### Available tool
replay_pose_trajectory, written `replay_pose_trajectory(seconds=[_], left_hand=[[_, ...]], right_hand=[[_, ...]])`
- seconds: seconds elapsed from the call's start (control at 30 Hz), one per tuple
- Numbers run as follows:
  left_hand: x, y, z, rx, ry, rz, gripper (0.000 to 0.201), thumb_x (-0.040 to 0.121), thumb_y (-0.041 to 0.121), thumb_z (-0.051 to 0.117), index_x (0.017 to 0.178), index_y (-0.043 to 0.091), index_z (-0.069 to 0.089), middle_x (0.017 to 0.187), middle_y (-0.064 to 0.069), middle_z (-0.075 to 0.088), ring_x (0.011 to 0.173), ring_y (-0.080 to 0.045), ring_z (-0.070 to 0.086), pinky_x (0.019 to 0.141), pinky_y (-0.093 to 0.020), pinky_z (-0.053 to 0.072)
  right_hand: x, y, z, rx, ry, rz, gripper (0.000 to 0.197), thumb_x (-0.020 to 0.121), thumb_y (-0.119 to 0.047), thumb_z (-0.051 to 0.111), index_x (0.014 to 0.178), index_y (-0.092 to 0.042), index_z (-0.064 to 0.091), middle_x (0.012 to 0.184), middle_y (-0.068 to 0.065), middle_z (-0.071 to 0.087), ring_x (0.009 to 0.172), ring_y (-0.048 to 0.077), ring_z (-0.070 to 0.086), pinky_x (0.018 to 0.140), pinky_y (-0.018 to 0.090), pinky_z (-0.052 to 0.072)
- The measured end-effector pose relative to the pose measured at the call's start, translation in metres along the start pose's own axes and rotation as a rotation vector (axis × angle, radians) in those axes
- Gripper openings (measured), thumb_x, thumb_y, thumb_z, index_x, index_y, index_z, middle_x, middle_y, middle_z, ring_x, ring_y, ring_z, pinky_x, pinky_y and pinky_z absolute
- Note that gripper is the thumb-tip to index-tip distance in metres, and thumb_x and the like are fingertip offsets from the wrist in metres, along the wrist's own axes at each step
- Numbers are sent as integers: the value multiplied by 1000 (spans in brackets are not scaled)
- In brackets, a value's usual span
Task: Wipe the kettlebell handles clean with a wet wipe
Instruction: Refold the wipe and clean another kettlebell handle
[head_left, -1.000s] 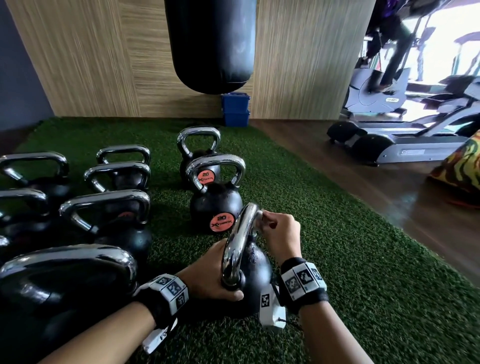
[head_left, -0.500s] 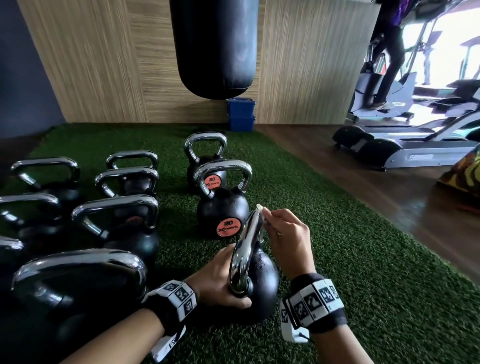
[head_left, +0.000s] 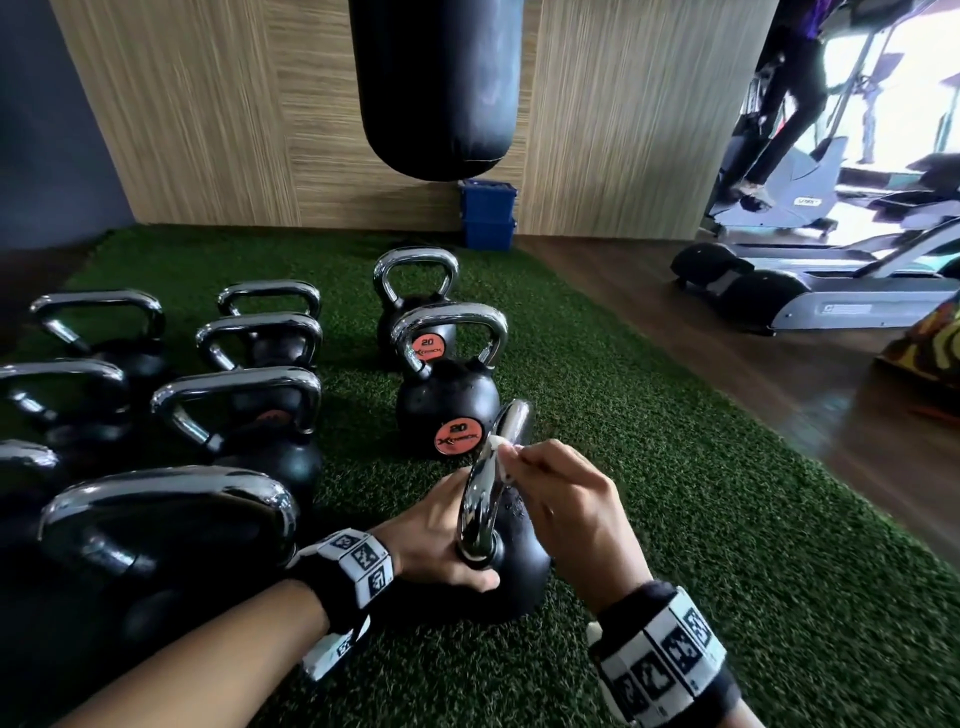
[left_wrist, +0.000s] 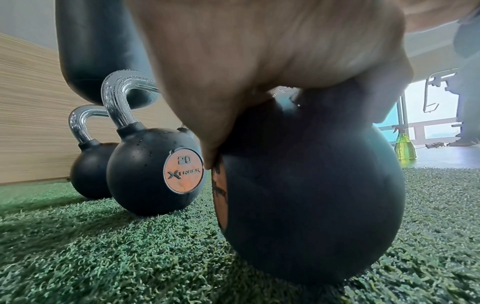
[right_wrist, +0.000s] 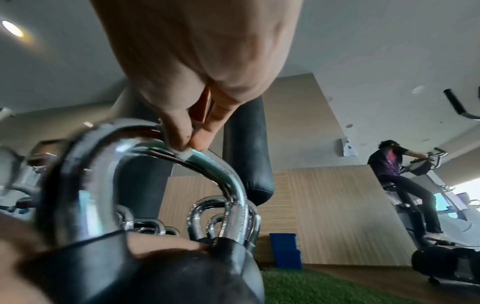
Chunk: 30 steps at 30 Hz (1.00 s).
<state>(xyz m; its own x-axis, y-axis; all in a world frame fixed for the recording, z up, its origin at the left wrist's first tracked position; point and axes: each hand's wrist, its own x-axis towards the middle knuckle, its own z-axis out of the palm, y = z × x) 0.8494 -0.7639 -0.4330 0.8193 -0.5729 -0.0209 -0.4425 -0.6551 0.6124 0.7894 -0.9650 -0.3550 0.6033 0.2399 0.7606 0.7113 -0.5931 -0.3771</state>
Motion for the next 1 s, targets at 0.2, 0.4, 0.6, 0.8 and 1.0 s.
replay_pose_trajectory(seconds=[0.2, 0.4, 0.6, 0.8, 1.0], left_hand=[[2, 4, 0, -28, 5, 55, 108, 68, 55, 86, 152, 43, 18, 157, 5, 28, 148, -19, 30, 124, -45, 28], [1, 1, 2, -45, 43, 17, 91, 63, 59, 85, 138, 48, 36, 132, 33, 33, 131, -5, 41, 119, -30, 35], [-1, 7, 1, -97, 42, -3, 80, 60, 50, 85, 123, 46, 35, 121, 17, 48, 120, -12, 53, 112, -33, 43], [0, 17, -4, -110, 43, 41, 80, 69, 22, 92, 135, 14, 48, 111, 4, 56, 112, -25, 61, 102, -35, 50], [-1, 26, -6, -90, 35, 61, 53, 68, 27, 87, 109, 33, 55, 110, 5, 63, 109, -21, 64, 103, -47, 51]], right_hand=[[-19, -16, -7, 302, 13, 430, 27, 75, -15, 88, 98, -25, 81, 86, -15, 78, 75, -1, 72, 67, 12, 54], [-38, -16, 4, 436, -76, 682, 25, 69, -21, 92, 90, -29, 82, 80, -16, 78, 72, -3, 72, 65, 11, 52], [-51, -13, 15, 372, -66, 615, 16, 72, -20, 89, 87, -25, 83, 83, -15, 76, 73, 2, 70, 67, 14, 52], [-55, -5, 18, 378, -212, 673, 12, 88, -28, 77, 98, -23, 81, 95, -8, 66, 79, 11, 69, 69, 34, 60], [-17, 18, 15, 232, -536, 543, 10, 94, -17, 68, 89, -19, 76, 96, -10, 59, 83, 3, 61, 72, 11, 47]])
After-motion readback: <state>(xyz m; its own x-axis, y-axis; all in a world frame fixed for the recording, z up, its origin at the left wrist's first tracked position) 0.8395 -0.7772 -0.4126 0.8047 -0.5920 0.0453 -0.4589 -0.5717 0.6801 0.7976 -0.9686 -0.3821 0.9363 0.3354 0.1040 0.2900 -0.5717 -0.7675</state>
